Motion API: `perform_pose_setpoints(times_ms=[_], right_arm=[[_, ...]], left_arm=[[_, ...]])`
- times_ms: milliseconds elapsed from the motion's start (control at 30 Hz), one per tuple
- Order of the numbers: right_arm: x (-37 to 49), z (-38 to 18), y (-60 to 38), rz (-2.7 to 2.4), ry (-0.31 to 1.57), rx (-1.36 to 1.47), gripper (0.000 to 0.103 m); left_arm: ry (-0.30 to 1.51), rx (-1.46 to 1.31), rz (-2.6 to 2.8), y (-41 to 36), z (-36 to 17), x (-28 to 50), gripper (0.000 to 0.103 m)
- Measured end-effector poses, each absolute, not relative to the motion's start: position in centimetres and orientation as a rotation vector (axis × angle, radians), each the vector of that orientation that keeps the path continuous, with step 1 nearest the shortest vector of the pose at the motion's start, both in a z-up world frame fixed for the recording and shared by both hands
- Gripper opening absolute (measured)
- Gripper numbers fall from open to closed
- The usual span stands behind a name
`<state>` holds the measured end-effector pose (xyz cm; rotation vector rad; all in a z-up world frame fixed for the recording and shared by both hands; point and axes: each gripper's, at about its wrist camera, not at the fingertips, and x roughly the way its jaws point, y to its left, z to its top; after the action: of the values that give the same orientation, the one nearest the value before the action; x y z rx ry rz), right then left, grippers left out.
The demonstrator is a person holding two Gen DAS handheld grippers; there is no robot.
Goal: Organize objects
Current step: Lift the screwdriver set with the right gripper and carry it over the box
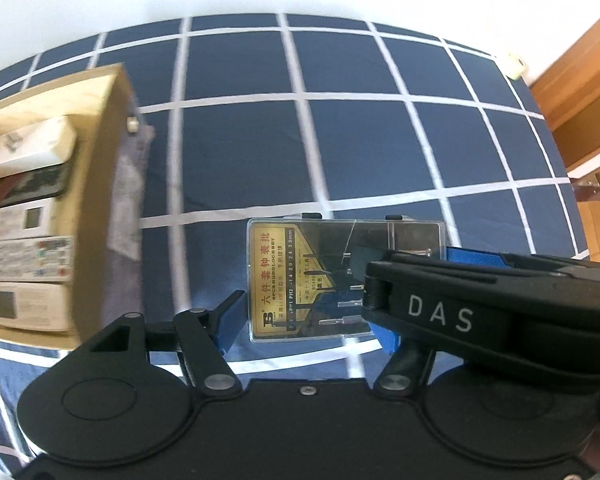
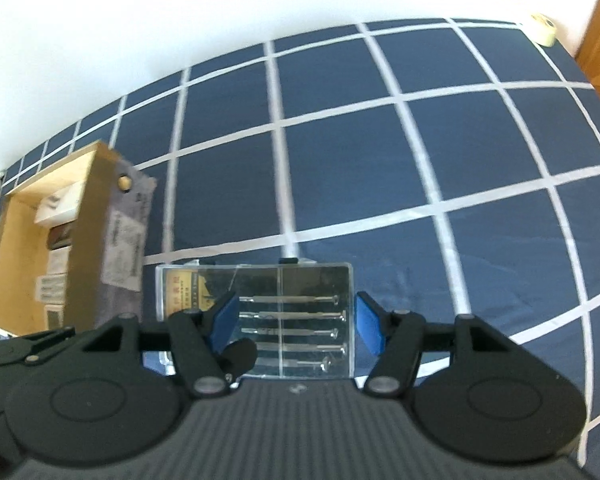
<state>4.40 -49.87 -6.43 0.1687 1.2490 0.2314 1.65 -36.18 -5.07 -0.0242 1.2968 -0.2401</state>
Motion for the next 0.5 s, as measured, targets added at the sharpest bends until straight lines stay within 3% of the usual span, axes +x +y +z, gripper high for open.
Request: perform_pose_setpoints(times_ms=[500], right_arm=[[2.0,-3.2,-36.6,0.288,1.2,0.143,0.062]], left_arm=[[1.239,-0.039,-0.197,-23.2,-2.1,1.1,0.064]])
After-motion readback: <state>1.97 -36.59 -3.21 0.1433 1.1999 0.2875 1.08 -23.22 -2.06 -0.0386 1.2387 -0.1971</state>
